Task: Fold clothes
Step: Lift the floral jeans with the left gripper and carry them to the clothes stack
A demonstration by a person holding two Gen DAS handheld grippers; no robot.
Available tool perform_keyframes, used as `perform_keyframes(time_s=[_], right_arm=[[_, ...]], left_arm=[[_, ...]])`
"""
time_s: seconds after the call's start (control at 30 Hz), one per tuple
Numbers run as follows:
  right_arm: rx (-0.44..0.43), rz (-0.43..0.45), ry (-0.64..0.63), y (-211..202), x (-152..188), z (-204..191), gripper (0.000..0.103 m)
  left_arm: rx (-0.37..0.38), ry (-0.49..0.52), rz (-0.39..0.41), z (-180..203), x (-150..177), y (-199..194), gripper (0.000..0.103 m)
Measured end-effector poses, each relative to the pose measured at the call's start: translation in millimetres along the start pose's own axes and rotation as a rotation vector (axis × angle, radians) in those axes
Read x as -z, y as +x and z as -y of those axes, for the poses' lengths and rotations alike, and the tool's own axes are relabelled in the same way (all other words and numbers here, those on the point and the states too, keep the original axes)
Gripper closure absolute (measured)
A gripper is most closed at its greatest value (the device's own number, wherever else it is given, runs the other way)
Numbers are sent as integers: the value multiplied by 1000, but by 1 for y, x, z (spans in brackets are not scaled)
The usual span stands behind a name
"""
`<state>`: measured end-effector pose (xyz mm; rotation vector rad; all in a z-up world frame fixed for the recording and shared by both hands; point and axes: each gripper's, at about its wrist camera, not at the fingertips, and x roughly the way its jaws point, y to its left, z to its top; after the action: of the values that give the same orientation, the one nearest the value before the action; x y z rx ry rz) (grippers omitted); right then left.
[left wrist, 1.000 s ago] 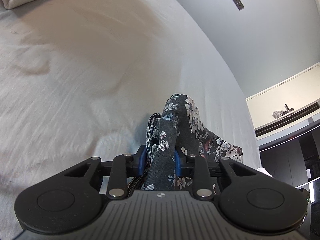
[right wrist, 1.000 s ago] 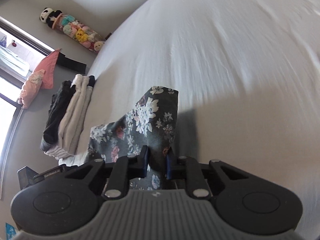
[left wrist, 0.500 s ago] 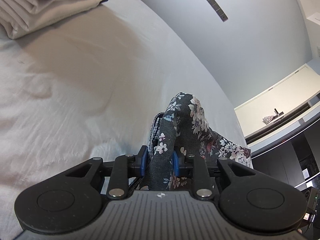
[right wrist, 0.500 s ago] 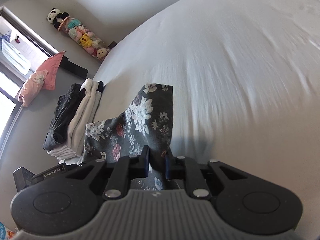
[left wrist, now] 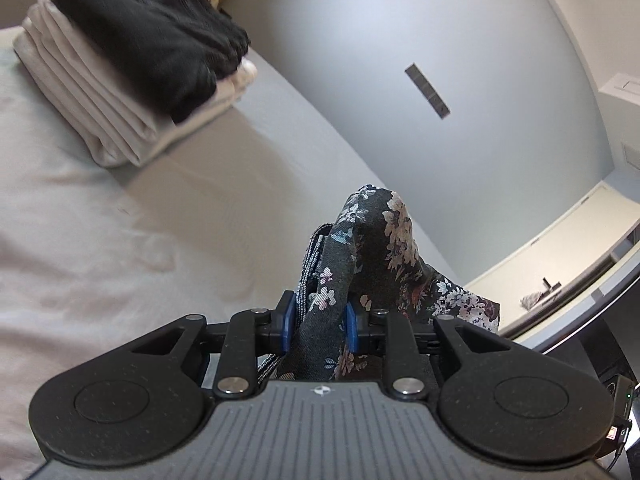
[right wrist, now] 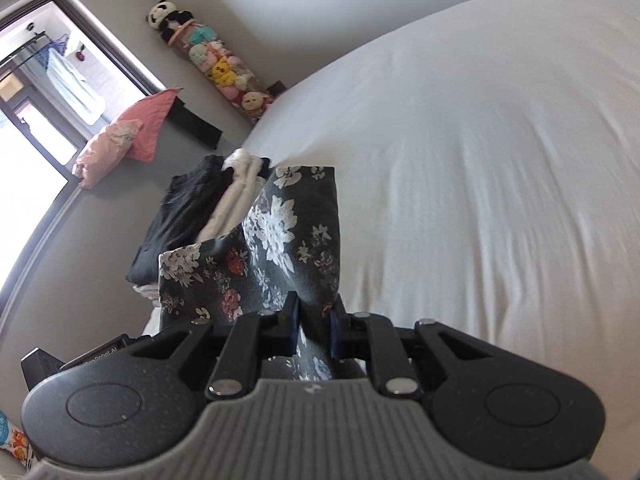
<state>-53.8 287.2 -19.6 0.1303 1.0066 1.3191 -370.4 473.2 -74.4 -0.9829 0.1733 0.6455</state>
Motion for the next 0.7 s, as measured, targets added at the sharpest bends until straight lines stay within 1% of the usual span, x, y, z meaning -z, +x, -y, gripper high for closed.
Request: perform_keyframes(time_s=[0.17,0.23,0.37,0.47,0.53,0.7], right_arm=[[-66,-21,-42,17,-1,-31,87],[-94,-34,-39,28,-3,-43,87],[-165,-59,-45,51,-10,-73,87],[-216,-83,-44,72,-20,-102,87],[-251,-96,-36,90,-31,-124,87],[-328,-110,-37,130,-61,-183,87]], left_arm=[[-34,2,47,-9,-20,-27,75],[-50,6,69,-12,-30,-39,75],[-78,10,114,-19,-60,-68,75],[-109,31,134,-21,-90,-87,75],[-136,58,144,-21,-116,-98,75],[-198,146,175,-12,-191,-115,75]])
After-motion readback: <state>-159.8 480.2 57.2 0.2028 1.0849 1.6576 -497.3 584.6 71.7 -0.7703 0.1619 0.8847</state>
